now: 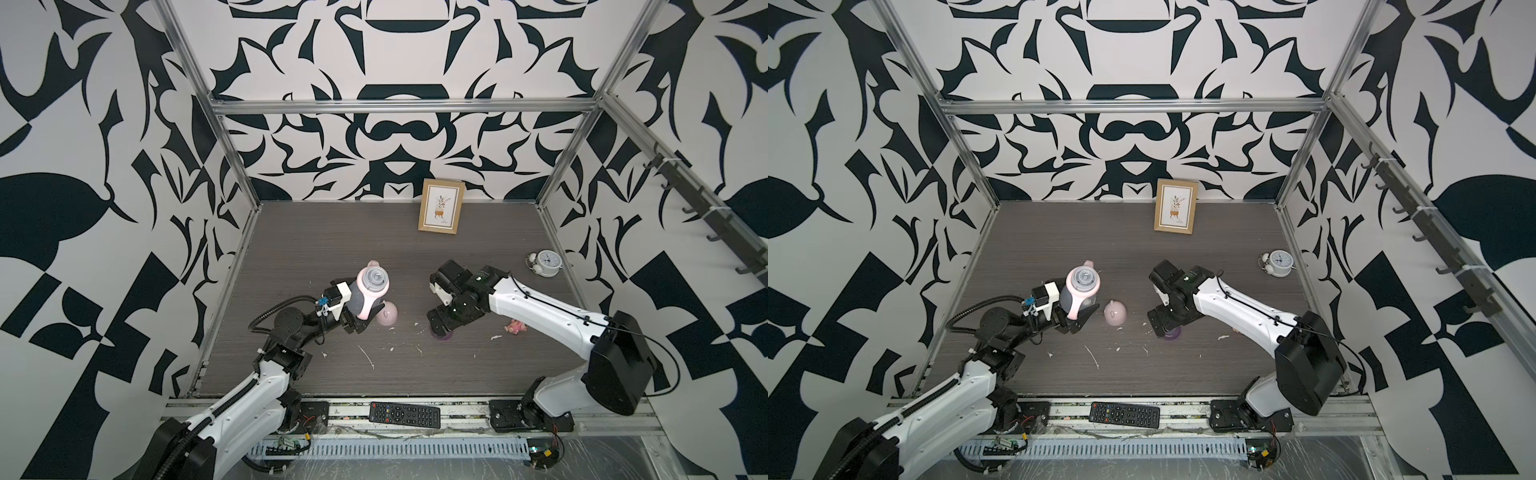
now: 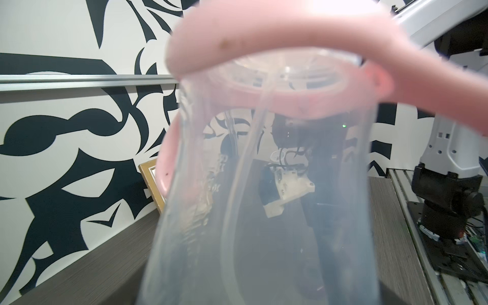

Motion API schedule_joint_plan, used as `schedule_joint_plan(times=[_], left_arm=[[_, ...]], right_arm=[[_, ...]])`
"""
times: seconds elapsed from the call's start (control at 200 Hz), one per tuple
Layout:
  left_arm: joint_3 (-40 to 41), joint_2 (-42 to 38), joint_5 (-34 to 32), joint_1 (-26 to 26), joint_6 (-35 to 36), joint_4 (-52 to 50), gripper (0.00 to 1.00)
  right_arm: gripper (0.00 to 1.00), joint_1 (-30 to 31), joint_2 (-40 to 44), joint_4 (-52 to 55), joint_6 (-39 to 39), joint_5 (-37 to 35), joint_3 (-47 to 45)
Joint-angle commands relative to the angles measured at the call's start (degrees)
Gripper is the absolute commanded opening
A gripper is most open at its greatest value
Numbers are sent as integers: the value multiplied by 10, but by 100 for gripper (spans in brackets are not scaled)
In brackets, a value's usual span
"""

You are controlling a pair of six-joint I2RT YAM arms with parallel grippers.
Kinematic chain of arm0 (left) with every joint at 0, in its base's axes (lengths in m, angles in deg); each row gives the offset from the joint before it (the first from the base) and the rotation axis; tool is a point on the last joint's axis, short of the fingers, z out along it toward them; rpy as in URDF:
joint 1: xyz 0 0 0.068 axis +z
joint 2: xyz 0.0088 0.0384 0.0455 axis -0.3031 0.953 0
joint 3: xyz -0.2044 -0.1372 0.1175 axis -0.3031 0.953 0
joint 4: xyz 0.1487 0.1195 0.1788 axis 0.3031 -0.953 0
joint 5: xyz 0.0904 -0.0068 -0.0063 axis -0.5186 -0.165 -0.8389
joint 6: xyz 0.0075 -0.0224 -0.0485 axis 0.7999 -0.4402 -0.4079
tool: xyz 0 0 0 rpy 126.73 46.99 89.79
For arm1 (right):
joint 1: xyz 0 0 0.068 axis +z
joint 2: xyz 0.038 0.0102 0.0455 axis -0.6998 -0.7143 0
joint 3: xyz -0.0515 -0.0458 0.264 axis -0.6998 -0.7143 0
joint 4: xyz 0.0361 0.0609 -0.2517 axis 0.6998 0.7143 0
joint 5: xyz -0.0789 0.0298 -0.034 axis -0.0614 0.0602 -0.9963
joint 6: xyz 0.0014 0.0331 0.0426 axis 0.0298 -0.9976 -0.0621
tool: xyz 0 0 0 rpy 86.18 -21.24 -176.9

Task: Assemble the baby bottles
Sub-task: Pick up the nipple from the center of the board.

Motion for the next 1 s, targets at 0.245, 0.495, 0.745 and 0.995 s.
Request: schedule_joint_plan(times=[0.245, 0.495, 0.745, 0.995], left_arm=[[-8, -44, -11, -1, 23, -68, 0], [-11, -41, -8, -1, 27, -73, 0], [-11, -50, -7, -1, 33, -85, 0], [-10, -56, -6, -1, 39, -94, 0]], right_arm=[[97, 1, -70, -99, -29, -9, -48], [93, 0, -99, -117, -32, -15, -54], [87, 1, -122, -117, -34, -22, -54], [81, 1, -125, -102, -39, -34, -54]])
